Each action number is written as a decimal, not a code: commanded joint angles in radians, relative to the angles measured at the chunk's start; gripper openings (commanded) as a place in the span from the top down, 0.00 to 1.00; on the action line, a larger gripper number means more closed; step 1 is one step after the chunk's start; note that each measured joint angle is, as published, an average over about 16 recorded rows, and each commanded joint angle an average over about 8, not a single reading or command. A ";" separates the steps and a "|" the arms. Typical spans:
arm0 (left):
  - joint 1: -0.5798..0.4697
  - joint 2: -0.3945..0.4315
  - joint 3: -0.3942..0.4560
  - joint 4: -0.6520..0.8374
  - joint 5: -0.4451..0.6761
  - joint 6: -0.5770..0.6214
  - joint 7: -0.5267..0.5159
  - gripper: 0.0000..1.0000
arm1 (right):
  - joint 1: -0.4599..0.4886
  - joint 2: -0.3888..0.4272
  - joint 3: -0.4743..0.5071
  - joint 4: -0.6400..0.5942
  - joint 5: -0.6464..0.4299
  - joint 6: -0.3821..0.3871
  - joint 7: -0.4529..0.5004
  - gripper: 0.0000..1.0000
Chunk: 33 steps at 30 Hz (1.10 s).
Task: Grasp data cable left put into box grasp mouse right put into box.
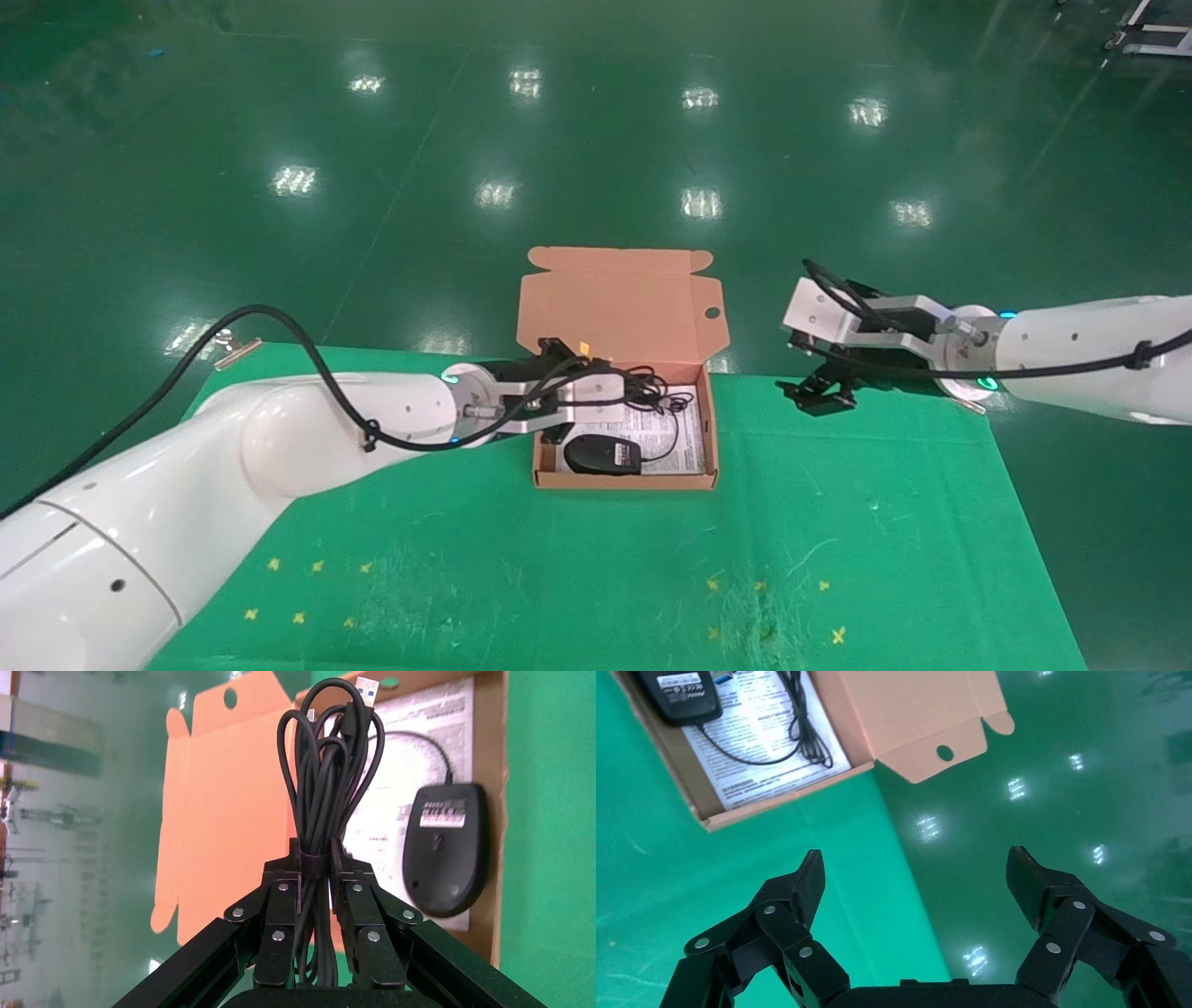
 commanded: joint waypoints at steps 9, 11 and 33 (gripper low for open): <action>-0.002 0.002 0.095 -0.003 -0.166 -0.057 0.057 0.35 | 0.002 0.039 -0.011 0.049 -0.035 -0.004 0.065 0.00; -0.001 0.003 0.100 -0.002 -0.180 -0.059 0.058 0.10 | 0.001 0.042 -0.012 0.053 -0.037 -0.004 0.067 0.00; -0.039 -0.060 0.078 -0.068 -0.211 -0.074 0.009 0.00 | 0.100 0.058 0.003 0.100 -0.078 0.003 0.046 0.00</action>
